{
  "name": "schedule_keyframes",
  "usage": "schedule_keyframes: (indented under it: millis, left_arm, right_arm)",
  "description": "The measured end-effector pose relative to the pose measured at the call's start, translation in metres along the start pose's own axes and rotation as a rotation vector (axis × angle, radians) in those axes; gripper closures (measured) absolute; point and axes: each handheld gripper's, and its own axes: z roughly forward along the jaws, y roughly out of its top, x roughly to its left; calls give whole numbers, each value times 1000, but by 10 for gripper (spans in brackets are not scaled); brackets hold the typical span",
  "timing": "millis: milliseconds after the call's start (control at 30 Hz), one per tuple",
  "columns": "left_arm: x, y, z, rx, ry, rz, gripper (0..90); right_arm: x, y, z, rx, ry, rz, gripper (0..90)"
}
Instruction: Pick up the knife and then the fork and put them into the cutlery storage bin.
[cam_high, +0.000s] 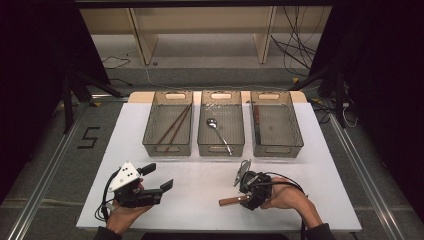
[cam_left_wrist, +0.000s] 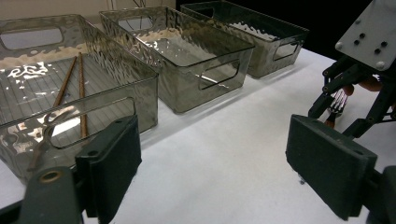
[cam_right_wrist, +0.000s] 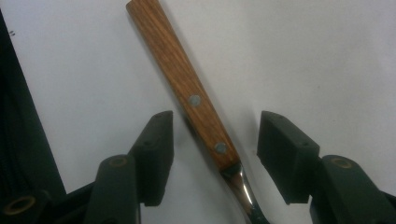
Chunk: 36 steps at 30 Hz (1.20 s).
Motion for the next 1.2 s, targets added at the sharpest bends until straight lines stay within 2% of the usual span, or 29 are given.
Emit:
schedule_keyframes:
  millis: [67,233,267,333,400,533,567,867,933,967,1200]
  left_arm:
    - [0,0,0,0,0,-1,176]
    - [0,0,0,0,-1,-1,177]
    - [0,0,0,0,-1,-1,177]
    - [0,0,0,-1,-1,-1,177]
    - [0,0,0,-1,-1,-1,177]
    - [0,0,0,-1,-1,0,177]
    - [0,0,0,-1,0,0,177]
    - [0,0,0,-2,1,1,177]
    - [0,0,0,-1,0,1,177]
    - [0,0,0,-1,-1,1,176]
    - [0,0,0,0,-1,1,177]
  right_arm:
    - [-2,0,1,1,2,-16,503]
    - [-2,1,3,13,13,-9,544]
    - [-3,1,3,23,15,-26,549]
    - [-2,2,4,21,16,-9,560]
    - [-4,2,3,31,17,-34,581]
    - [-2,4,3,42,15,-36,626]
    - [-2,4,3,49,14,-52,629]
    - [3,6,3,63,13,-96,709]
    - [4,6,2,63,16,-87,720]
    - [3,6,3,63,18,-103,730]
    - [5,6,3,61,21,-104,766]
